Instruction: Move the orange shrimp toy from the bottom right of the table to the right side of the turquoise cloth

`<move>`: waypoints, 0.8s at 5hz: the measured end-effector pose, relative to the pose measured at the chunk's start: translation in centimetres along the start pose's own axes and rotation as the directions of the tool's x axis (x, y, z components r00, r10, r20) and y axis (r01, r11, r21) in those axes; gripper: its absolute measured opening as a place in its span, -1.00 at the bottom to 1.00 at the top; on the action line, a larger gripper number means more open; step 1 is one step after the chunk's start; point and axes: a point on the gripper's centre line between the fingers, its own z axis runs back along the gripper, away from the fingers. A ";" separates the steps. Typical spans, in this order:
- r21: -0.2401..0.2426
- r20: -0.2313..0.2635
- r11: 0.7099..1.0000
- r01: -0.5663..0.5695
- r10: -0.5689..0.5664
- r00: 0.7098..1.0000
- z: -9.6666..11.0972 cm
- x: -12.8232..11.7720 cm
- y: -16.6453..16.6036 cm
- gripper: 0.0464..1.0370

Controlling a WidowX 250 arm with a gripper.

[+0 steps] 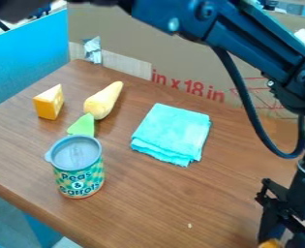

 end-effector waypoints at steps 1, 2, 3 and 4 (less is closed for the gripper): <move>0.018 -0.020 0.997 0.073 -0.072 0.997 0.5 0.8 0.6 -0.09; 0.142 0.104 0.983 0.118 -0.133 0.986 3.2 1.3 2.6 -0.09; 0.225 0.280 0.972 0.064 -0.127 0.951 7.7 2.0 4.7 -0.09; 0.233 0.376 0.972 0.012 -0.102 0.921 10.2 3.4 6.7 -0.09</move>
